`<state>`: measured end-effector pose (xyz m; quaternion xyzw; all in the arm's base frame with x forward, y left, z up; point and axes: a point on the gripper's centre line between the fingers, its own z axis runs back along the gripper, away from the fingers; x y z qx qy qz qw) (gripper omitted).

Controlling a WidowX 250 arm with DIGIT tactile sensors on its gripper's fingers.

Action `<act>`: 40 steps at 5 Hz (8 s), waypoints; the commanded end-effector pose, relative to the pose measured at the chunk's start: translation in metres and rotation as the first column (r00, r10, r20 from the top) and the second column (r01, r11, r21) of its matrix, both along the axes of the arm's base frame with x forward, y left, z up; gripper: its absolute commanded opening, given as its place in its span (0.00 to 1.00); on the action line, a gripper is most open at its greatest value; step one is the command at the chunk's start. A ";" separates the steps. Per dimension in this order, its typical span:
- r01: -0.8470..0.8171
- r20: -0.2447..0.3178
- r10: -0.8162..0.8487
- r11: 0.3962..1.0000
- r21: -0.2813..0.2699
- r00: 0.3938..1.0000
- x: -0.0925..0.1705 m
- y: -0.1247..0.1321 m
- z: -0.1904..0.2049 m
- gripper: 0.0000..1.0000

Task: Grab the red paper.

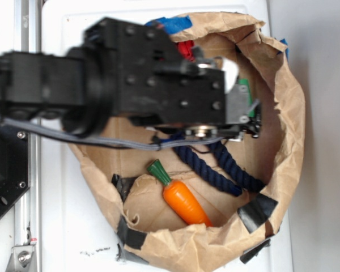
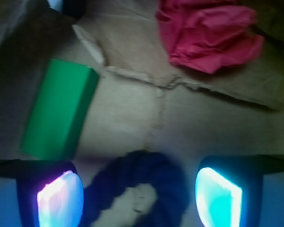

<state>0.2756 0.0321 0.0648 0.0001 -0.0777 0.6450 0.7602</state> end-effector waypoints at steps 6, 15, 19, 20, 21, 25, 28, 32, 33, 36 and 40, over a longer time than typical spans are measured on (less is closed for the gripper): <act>-0.062 0.048 0.059 0.996 0.065 0.997 -0.004 0.046 0.000 1.00; -0.077 0.017 0.076 0.991 0.108 0.997 -0.018 0.057 -0.015 1.00; -0.063 -0.005 0.065 0.987 0.146 0.998 -0.012 0.059 -0.031 1.00; -0.054 -0.017 0.057 0.986 0.156 0.998 -0.011 0.056 -0.036 1.00; -0.048 -0.023 0.053 0.985 0.167 0.998 -0.010 0.054 -0.039 1.00; -0.065 -0.006 0.066 0.996 0.063 0.998 -0.019 0.048 -0.011 1.00; -0.074 -0.009 0.075 0.990 0.121 0.997 -0.020 0.055 0.007 1.00; -0.080 -0.033 0.088 0.976 0.202 0.996 -0.032 0.059 0.013 1.00; -0.078 -0.028 0.085 0.975 0.209 0.996 -0.030 0.060 0.012 1.00; -0.078 0.010 0.078 0.965 0.251 0.997 -0.012 0.076 -0.010 1.00; -0.067 -0.053 0.083 0.965 0.255 0.995 -0.003 0.076 -0.035 0.00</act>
